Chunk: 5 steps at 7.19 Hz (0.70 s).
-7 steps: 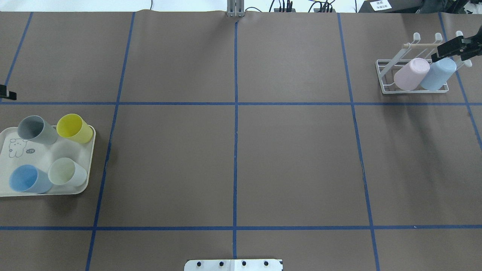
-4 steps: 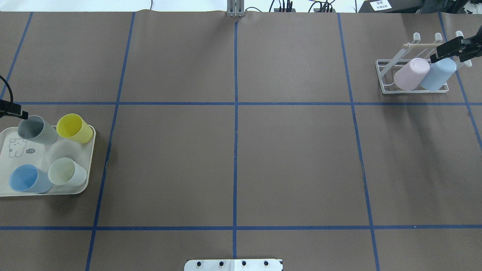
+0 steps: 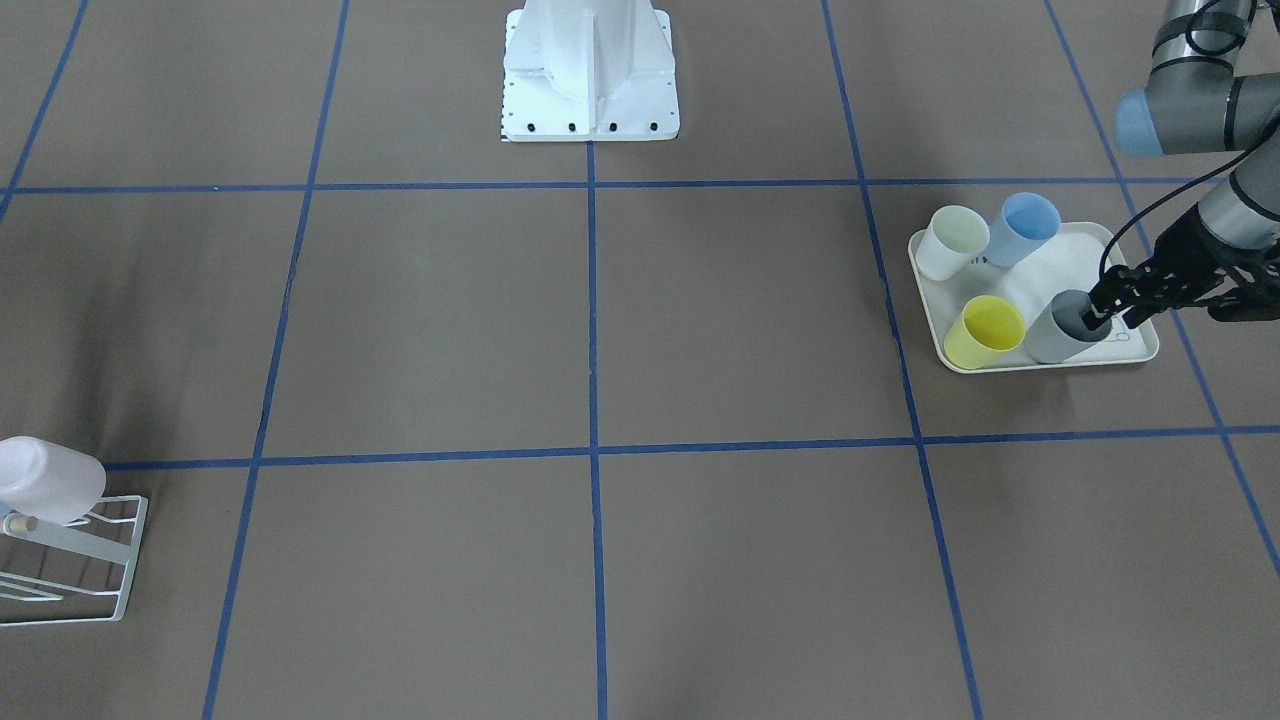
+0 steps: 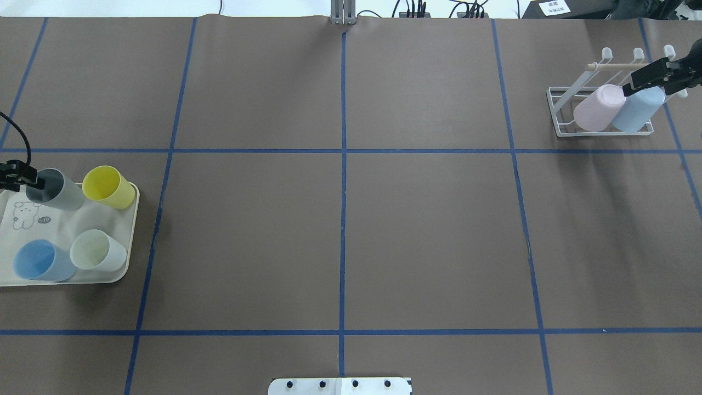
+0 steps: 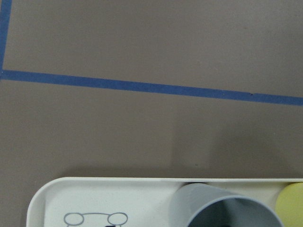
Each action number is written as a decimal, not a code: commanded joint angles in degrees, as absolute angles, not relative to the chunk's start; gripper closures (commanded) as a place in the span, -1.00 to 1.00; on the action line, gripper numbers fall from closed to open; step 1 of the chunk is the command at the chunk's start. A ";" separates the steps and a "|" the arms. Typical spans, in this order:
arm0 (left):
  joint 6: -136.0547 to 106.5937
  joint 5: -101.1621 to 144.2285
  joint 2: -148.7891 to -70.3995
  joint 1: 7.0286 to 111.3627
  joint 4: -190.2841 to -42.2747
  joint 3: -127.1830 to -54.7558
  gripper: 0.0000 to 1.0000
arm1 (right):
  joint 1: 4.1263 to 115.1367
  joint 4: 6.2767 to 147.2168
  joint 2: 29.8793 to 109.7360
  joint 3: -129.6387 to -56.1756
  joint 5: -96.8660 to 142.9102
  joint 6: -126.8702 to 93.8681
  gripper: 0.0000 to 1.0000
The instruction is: Transfer IKEA cup to right arm and place on rack
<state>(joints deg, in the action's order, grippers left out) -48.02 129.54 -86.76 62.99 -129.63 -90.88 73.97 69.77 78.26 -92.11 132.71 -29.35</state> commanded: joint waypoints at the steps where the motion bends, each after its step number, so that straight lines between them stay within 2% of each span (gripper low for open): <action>1: -48.08 130.69 -86.92 63.02 -129.55 -91.32 1.00 | 72.52 69.70 77.70 -92.20 132.63 -32.50 -1.00; 2: -47.90 132.87 -86.75 63.45 -129.64 -91.67 1.00 | 72.42 69.70 77.43 -92.55 132.63 -32.78 -1.00; 5: -47.29 136.13 -86.13 73.88 -129.29 -96.49 1.00 | 68.84 69.61 74.80 -95.00 132.54 -37.05 -1.00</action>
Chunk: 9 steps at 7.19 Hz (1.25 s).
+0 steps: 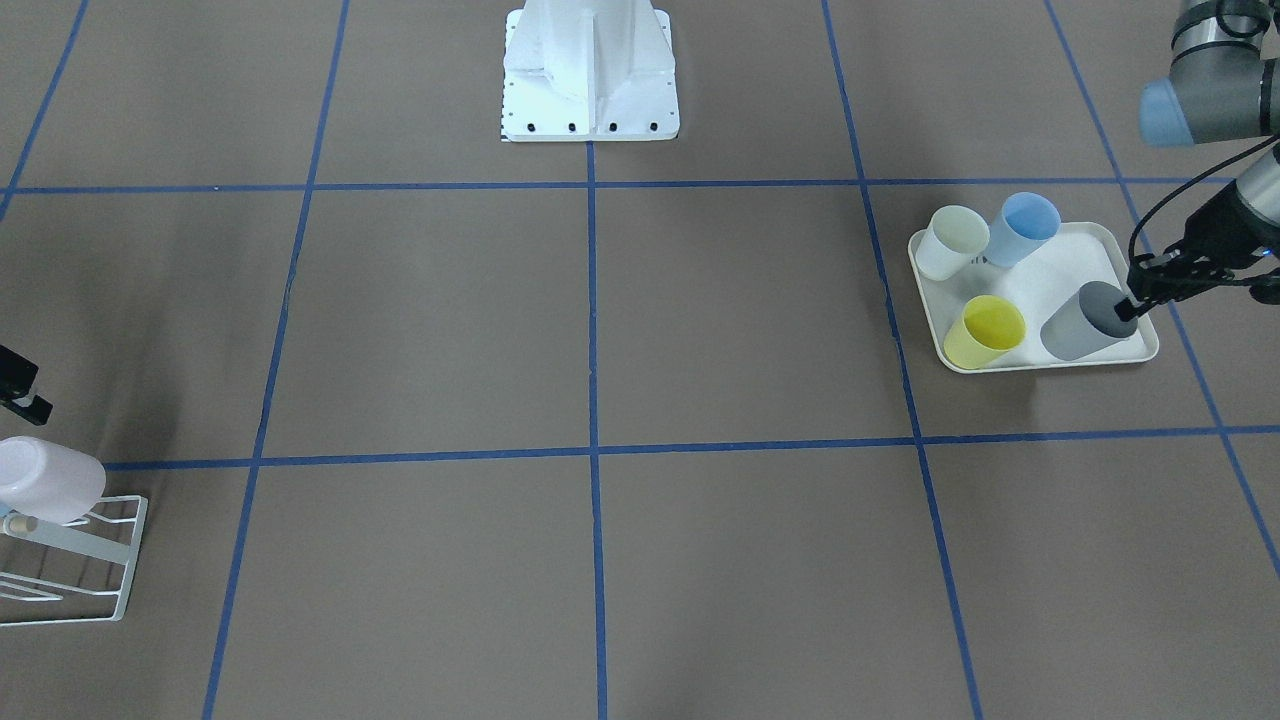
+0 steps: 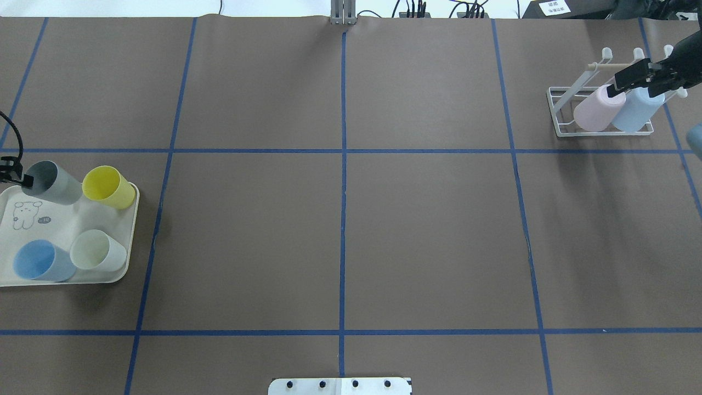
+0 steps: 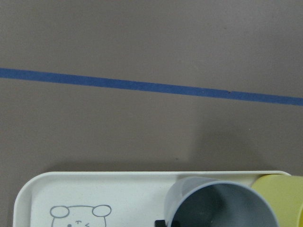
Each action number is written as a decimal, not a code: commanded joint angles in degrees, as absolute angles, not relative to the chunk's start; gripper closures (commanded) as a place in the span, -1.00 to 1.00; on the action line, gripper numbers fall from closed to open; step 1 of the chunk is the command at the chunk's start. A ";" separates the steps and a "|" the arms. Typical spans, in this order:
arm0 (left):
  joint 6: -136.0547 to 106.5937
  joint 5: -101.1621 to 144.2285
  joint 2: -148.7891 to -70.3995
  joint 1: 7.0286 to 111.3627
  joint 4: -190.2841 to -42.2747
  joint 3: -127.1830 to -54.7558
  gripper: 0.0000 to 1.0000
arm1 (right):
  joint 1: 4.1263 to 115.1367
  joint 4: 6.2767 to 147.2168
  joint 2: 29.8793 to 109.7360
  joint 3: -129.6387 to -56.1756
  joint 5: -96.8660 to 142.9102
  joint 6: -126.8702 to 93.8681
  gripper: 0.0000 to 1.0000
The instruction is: Transfer IKEA cup to right arm and place on rack
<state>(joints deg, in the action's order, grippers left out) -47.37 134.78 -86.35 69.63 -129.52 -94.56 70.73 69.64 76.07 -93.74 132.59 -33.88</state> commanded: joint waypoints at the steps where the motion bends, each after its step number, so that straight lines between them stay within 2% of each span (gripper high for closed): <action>1: -47.98 137.80 -85.78 75.57 -129.29 -98.42 1.00 | 65.51 69.44 72.88 -96.58 132.37 -42.66 -1.00; 3: -60.28 145.59 -87.78 75.06 -129.81 -102.02 1.00 | 61.80 61.42 71.28 -100.27 132.45 -60.29 -1.00; 5: -77.96 146.25 -93.50 72.88 -135.05 -105.19 1.00 | 57.15 40.63 71.45 -99.41 132.28 -80.40 -1.00; 6: -86.75 145.47 -94.39 68.16 -143.18 -105.55 1.00 | 55.30 29.21 71.72 -99.32 132.01 -91.30 -0.99; 9: -113.56 136.99 -103.43 57.27 -160.23 -105.64 1.00 | 47.06 1.58 71.72 -99.23 121.08 -112.61 -0.99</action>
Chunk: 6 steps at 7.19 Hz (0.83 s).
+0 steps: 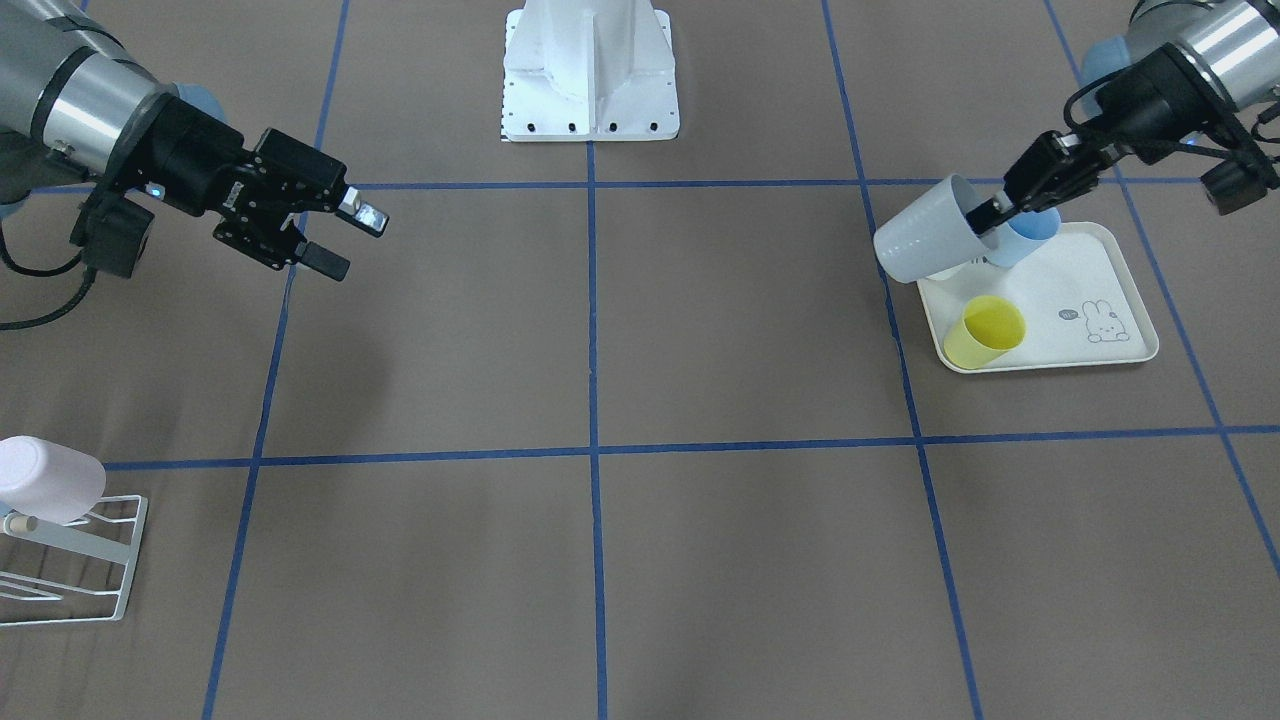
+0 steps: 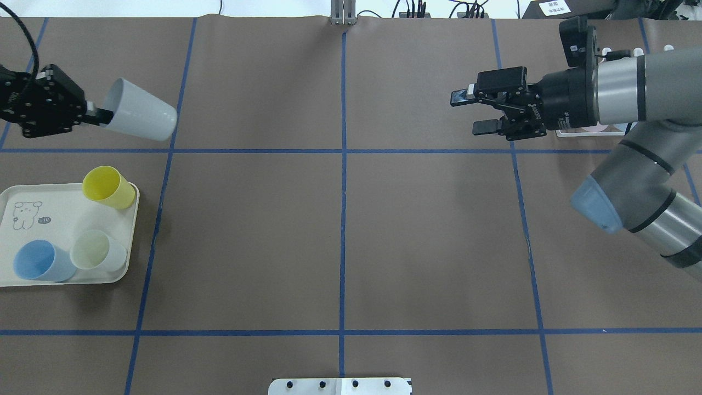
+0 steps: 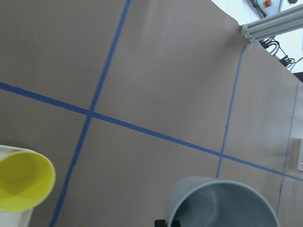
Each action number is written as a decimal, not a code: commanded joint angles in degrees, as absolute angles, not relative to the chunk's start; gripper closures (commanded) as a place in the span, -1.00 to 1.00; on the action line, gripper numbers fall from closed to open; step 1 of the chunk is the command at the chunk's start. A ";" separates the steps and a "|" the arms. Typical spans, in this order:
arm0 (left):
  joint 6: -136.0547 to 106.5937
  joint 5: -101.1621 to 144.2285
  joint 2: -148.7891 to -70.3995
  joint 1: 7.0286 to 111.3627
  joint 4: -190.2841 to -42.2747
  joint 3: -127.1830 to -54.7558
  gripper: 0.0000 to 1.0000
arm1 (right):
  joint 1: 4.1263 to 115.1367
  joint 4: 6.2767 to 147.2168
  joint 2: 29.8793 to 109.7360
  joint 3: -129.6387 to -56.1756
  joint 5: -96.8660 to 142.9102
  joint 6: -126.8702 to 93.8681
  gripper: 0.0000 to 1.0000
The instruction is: Transfer IKEA cup to right arm and place on rack
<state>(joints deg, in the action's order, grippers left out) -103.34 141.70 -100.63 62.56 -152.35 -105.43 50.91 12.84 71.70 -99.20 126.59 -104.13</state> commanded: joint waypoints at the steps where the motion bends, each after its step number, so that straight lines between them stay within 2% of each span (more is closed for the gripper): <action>1: -122.87 127.71 -103.62 51.21 -171.10 -105.56 1.00 | 43.63 -5.99 71.72 -99.14 115.02 -117.03 -0.99; 3: -132.25 115.70 -105.97 40.04 -182.87 -105.64 1.00 | 37.64 -15.43 71.11 -99.67 105.41 -119.44 -0.99; 6: -142.87 115.58 -111.18 35.60 -186.48 -105.73 1.00 | 34.55 -16.70 65.93 -99.32 105.38 -119.36 -0.99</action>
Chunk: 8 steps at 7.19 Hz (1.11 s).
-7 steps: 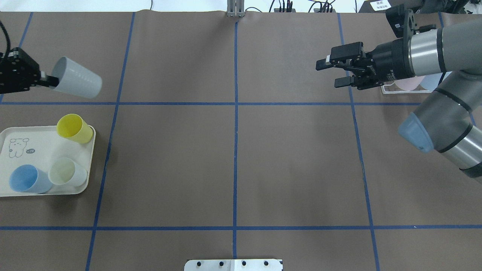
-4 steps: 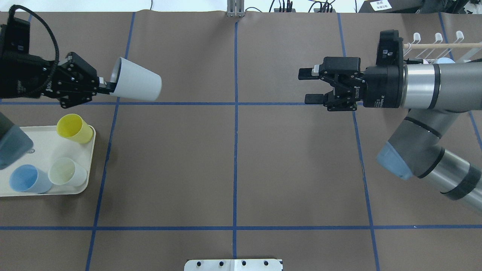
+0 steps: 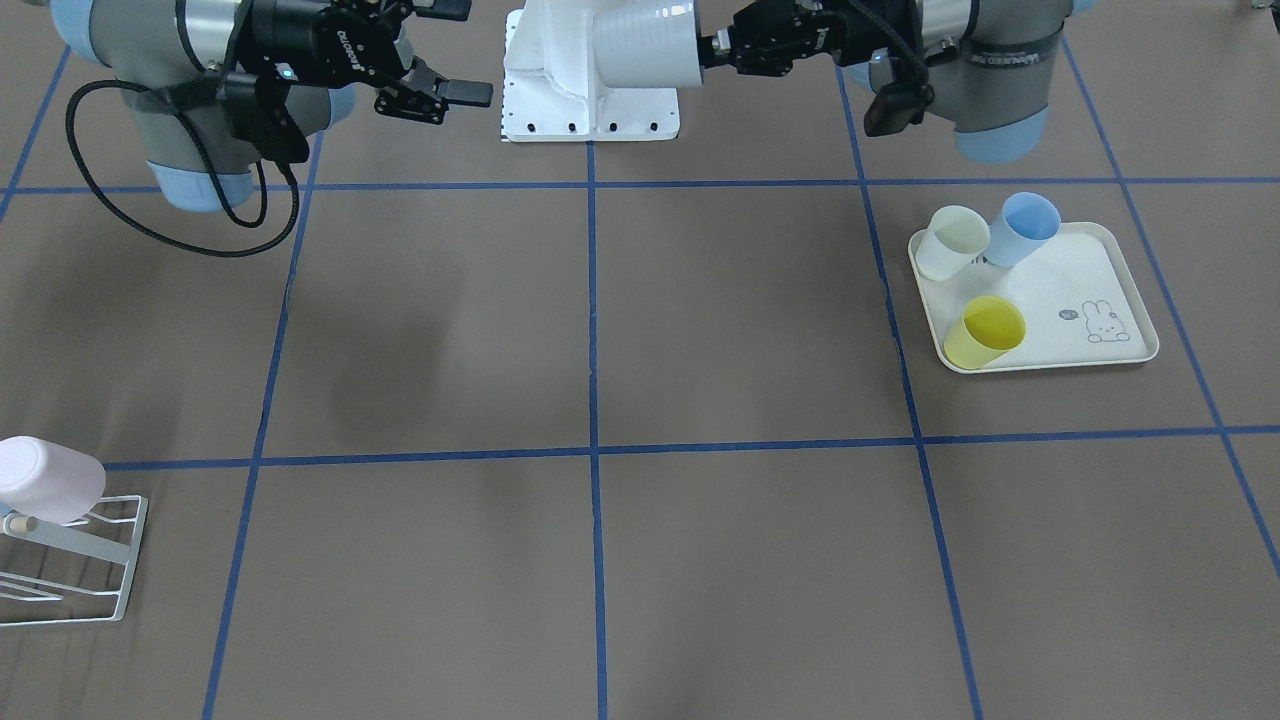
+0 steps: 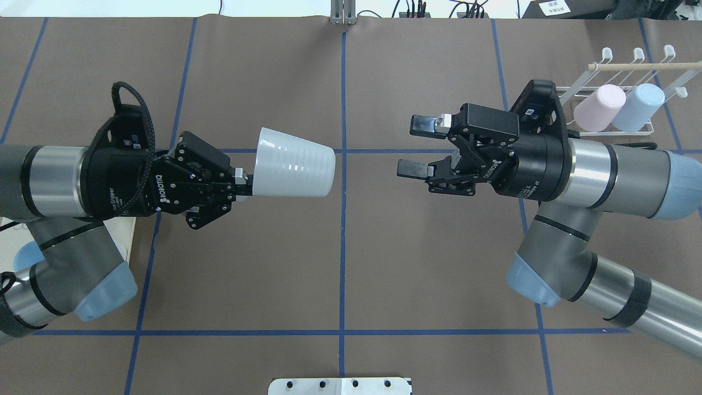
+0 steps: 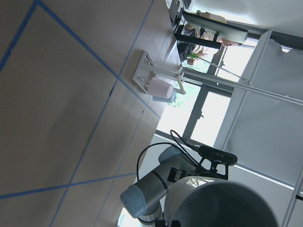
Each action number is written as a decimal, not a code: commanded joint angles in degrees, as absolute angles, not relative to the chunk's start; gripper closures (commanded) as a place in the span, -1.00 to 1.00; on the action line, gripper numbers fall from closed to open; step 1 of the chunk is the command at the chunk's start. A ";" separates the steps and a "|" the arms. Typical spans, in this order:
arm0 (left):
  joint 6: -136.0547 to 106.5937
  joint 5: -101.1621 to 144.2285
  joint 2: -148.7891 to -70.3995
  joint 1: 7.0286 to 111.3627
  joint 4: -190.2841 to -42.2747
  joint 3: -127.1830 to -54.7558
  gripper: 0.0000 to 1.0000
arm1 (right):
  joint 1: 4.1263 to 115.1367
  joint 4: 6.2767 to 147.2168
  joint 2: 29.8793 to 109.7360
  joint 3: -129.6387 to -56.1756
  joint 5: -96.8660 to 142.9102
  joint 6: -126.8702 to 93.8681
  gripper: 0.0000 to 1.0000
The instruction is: Transfer IKEA cup to right arm and place on rack
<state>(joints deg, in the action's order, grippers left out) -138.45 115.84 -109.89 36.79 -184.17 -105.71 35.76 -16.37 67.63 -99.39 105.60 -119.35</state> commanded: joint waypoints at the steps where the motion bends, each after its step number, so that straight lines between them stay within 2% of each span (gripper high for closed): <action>1: -144.65 115.58 -111.18 35.60 -188.33 -105.73 1.00 | 34.02 -16.79 65.92 -99.49 105.47 -119.27 -0.99; 3: -144.67 115.49 -111.53 35.60 -188.35 -105.73 1.00 | 31.91 -16.70 65.74 -99.75 105.47 -118.83 -0.99; 5: -144.67 115.40 -112.58 35.51 -188.00 -104.95 1.00 | 31.21 -15.73 62.16 -99.58 105.38 -119.18 -0.99; 8: -144.58 113.29 -114.43 33.67 -187.65 -104.77 1.00 | 30.67 -15.29 62.14 -99.49 105.38 -119.09 -0.99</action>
